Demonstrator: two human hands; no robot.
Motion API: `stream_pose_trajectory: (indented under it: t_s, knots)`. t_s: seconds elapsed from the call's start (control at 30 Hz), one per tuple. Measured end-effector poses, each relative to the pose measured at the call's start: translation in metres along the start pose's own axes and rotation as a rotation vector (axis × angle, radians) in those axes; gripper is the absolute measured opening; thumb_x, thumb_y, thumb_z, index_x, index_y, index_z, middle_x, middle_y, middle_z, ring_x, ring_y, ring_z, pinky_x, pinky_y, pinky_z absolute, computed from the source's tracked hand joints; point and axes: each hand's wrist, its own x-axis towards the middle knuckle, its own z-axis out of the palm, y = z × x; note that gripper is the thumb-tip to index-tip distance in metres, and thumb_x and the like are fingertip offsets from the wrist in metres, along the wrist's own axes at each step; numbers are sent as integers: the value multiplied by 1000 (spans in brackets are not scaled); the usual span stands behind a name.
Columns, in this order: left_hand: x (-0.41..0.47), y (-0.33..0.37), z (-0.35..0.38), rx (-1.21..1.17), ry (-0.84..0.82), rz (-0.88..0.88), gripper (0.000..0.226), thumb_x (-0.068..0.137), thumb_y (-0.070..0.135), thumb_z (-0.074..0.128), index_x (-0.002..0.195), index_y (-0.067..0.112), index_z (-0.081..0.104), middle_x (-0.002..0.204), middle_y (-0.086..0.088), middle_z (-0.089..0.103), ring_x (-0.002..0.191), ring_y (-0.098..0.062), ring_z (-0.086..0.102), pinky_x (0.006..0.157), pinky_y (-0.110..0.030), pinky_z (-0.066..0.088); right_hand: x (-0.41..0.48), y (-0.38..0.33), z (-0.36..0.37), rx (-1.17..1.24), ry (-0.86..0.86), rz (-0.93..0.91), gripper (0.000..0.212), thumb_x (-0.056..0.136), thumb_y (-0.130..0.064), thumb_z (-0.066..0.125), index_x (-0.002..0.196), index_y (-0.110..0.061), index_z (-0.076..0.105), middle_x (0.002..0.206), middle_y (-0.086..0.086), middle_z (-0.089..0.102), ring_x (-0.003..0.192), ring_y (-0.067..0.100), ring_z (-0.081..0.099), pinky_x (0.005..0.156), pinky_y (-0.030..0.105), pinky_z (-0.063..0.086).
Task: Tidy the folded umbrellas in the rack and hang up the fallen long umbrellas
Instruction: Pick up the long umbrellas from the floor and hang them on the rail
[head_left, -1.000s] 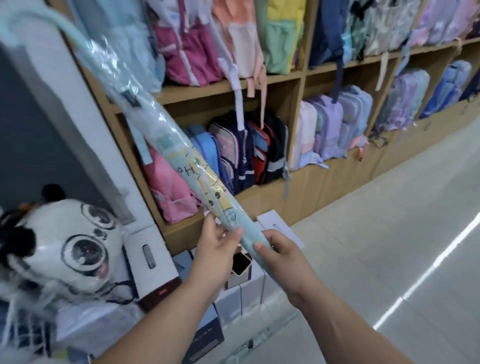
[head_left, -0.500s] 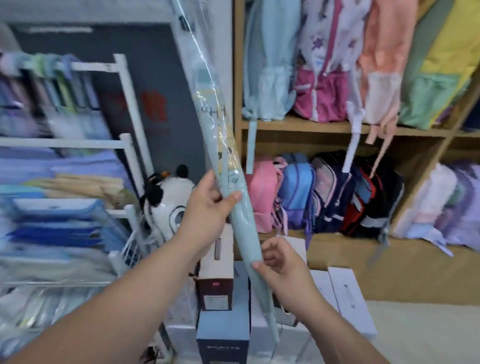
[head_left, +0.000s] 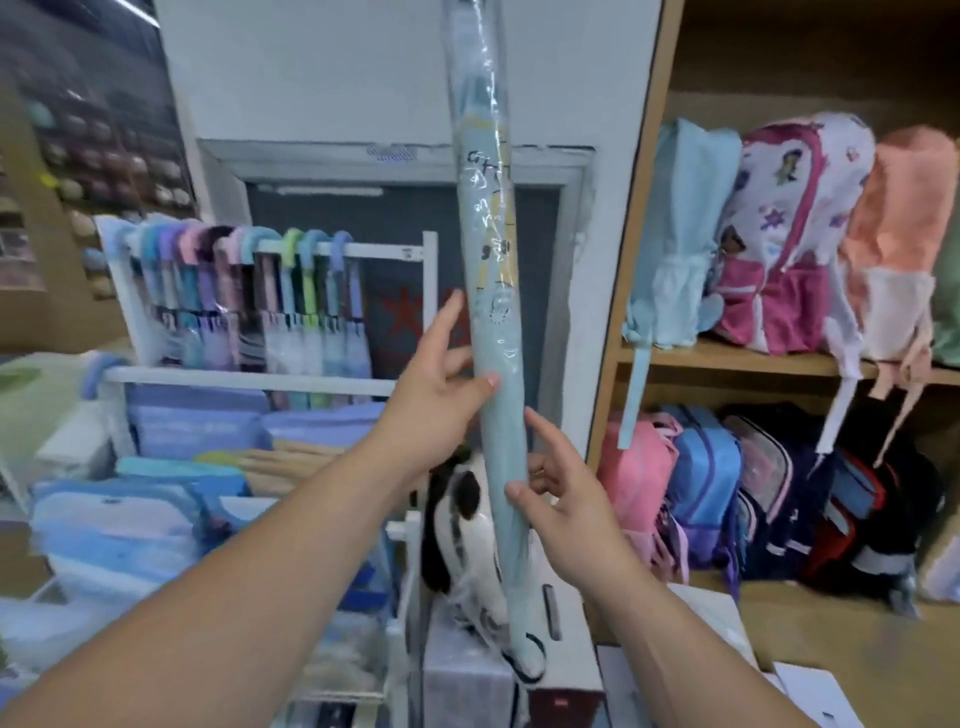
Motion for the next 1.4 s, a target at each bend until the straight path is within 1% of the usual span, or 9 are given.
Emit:
stream_pose_trajectory:
  t_s: [0.13, 0.27, 0.43, 0.6, 0.7, 0.8, 0.93, 1.03, 1.4]
  knots:
    - [3, -9, -59, 84, -106, -28, 83, 100, 6, 57, 149, 60, 18, 103, 2, 75, 91, -22, 74, 67, -43, 61, 44, -20, 54, -18, 30, -39, 70, 96, -11, 64, 145, -54, 36, 100, -4, 69, 92, 15, 66, 87, 32, 55]
    - [25, -11, -100, 57, -91, -24, 82, 100, 4, 55, 148, 61, 22, 100, 0, 74, 93, -22, 74, 65, -41, 62, 79, -31, 86, -40, 6, -44, 73, 98, -11, 62, 140, -62, 32, 98, -9, 68, 88, 9, 66, 79, 22, 53]
    - [70, -8, -126, 109, -51, 63, 79, 100, 2, 54, 148, 59, 26, 100, -1, 74, 94, -23, 73, 77, -50, 61, 131, -37, 97, -199, -20, -45, 76, 100, -22, 58, 144, -69, 18, 91, -8, 62, 74, 16, 64, 73, 37, 58]
    - [118, 13, -129, 181, 60, 149, 82, 98, 6, 59, 146, 63, 24, 97, -9, 72, 92, -38, 71, 73, -61, 59, 189, -51, 93, -264, -22, -143, 89, 96, -26, 66, 153, -58, 4, 99, -12, 64, 79, 7, 65, 75, 24, 55]
    - [147, 37, -132, 205, 99, 161, 84, 97, 8, 61, 149, 61, 21, 99, -8, 70, 87, -28, 74, 65, -49, 63, 227, -65, 85, -227, -33, -196, 98, 92, -22, 70, 151, -61, 2, 103, -10, 67, 85, 9, 68, 81, 30, 58]
    - [178, 58, -142, 251, 91, 201, 86, 97, 11, 62, 148, 64, 17, 100, -4, 72, 90, -17, 74, 65, -39, 63, 269, -79, 76, -208, -30, -246, 96, 92, -20, 69, 148, -65, 5, 95, -7, 66, 78, 10, 67, 75, 31, 59]
    - [210, 67, -154, 278, 75, 195, 88, 100, 14, 59, 147, 65, 4, 108, -2, 72, 96, -16, 74, 72, -42, 64, 310, -90, 76, -257, -30, -300, 95, 92, -21, 69, 151, -60, 6, 95, -4, 66, 76, 13, 68, 73, 39, 61]
    - [225, 66, -162, 239, 48, 184, 94, 100, 8, 57, 146, 67, 1, 116, -1, 70, 99, -17, 73, 74, -47, 63, 329, -96, 80, -309, -23, -323, 96, 92, -21, 68, 151, -59, 3, 94, -9, 66, 80, 9, 67, 79, 35, 59]
    - [292, 86, -221, 174, -99, 307, 91, 98, 0, 57, 149, 63, 14, 114, -5, 71, 99, -23, 73, 67, -48, 63, 381, -129, 104, -276, 10, -292, 92, 98, -18, 62, 148, -65, 2, 100, 1, 65, 83, 17, 68, 76, 41, 63]
